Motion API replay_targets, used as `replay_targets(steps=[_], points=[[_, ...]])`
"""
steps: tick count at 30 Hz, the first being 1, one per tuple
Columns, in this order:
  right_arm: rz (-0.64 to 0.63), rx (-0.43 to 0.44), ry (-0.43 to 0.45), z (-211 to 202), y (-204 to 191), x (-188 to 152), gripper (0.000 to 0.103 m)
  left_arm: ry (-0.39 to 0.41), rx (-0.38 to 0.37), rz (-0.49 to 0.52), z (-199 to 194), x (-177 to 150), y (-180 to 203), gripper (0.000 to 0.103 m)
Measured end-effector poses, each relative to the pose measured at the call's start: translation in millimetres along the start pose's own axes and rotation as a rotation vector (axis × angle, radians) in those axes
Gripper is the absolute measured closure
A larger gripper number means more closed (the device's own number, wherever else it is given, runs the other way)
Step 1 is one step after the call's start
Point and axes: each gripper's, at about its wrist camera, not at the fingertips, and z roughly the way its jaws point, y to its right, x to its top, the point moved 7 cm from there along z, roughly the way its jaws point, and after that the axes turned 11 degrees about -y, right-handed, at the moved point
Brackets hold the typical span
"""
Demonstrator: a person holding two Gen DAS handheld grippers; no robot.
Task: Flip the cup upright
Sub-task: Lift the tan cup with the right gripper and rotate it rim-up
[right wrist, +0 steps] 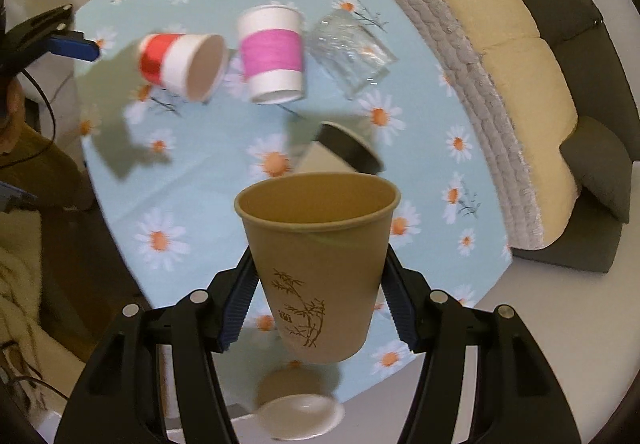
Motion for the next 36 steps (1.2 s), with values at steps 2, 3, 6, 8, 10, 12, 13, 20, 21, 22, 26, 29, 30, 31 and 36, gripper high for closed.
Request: replay_targets(steps=[2, 3, 6, 8, 10, 12, 13, 20, 21, 22, 26, 29, 30, 31, 36], points=[[0.031, 0.049, 0.017, -1, -15, 1, 0.043, -0.012, 0.006, 0.015, -5, -5, 5, 0.007], [0.069, 0.105, 0.037, -1, -25, 3, 0.043, -0.013, 0.005, 0.019, -8, -8, 7, 0.007], [0.177, 0.2, 0.079, 2, -38, 7, 0.043, -0.024, 0.009, 0.025, -16, -18, 10, 0.007], [0.284, 0.29, 0.1, 6, -45, 10, 0.043, -0.037, 0.009, 0.02, -21, -26, 9, 0.007], [0.394, 0.395, 0.132, 11, -54, 12, 0.043, -0.069, 0.027, 0.019, -23, -35, 7, 0.007], [0.47, 0.473, 0.171, 16, -65, 14, 0.043, -0.09, 0.041, 0.022, -24, -41, 7, 0.007], [0.522, 0.527, 0.188, 21, -69, 14, 0.043, -0.097, 0.039, 0.022, -25, -45, 7, 0.007], [0.797, 0.691, 0.255, 53, -79, 8, 0.043, -0.159, 0.018, -0.06, -23, -63, -6, 0.007], [0.799, 0.719, 0.266, 57, -82, 9, 0.043, -0.167, 0.007, -0.076, -21, -65, -9, 0.007], [0.803, 0.732, 0.268, 60, -83, 9, 0.043, -0.173, -0.001, -0.085, -19, -65, -9, 0.007], [0.83, 0.756, 0.258, 74, -90, 10, 0.043, -0.202, -0.063, -0.115, -5, -68, -6, 0.007], [0.857, 0.793, 0.262, 86, -96, 6, 0.042, -0.223, -0.063, -0.108, 6, -71, -3, 0.007], [0.875, 0.798, 0.264, 88, -96, 6, 0.042, -0.233, -0.058, -0.1, 11, -72, -1, 0.007], [0.885, 0.804, 0.263, 91, -96, 7, 0.042, -0.245, -0.06, -0.093, 14, -75, 1, 0.007], [0.848, 0.818, 0.222, 104, -107, 13, 0.042, -0.286, -0.038, -0.093, 27, -84, -2, 0.007]])
